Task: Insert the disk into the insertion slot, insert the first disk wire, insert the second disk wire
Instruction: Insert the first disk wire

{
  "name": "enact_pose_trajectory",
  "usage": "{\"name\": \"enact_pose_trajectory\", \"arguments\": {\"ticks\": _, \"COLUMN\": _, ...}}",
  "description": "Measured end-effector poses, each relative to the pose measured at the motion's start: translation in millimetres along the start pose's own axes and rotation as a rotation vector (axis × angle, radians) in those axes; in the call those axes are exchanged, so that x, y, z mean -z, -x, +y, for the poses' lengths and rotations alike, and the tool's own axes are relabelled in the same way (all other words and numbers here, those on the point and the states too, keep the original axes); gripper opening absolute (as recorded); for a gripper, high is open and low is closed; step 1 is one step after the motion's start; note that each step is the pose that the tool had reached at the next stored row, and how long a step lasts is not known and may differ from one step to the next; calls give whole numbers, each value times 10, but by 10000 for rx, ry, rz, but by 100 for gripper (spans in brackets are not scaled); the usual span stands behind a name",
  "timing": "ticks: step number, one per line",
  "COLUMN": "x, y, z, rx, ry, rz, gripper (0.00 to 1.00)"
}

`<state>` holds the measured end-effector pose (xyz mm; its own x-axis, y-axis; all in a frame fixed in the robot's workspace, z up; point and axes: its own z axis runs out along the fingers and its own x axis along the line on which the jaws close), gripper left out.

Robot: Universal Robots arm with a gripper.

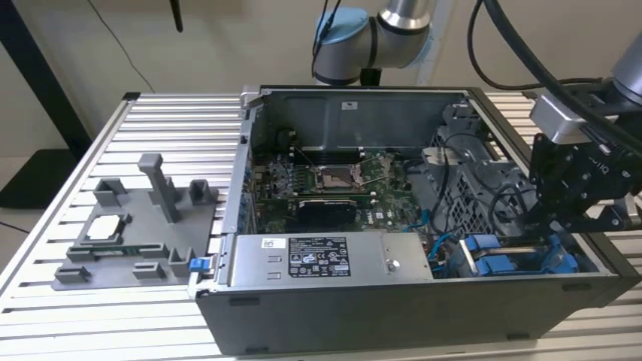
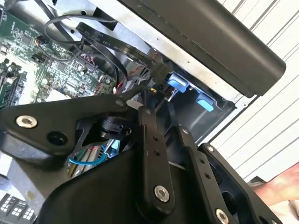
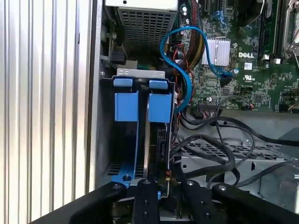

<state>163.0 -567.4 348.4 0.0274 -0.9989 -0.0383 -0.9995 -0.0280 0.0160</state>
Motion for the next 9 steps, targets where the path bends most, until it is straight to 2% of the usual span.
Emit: {"name": "enact_pose_trajectory", "arguments": {"ticks": 9, "x": 148, "y": 6, "z": -1, "rx": -1, "ry": 16, "rz": 5, "gripper": 100}}
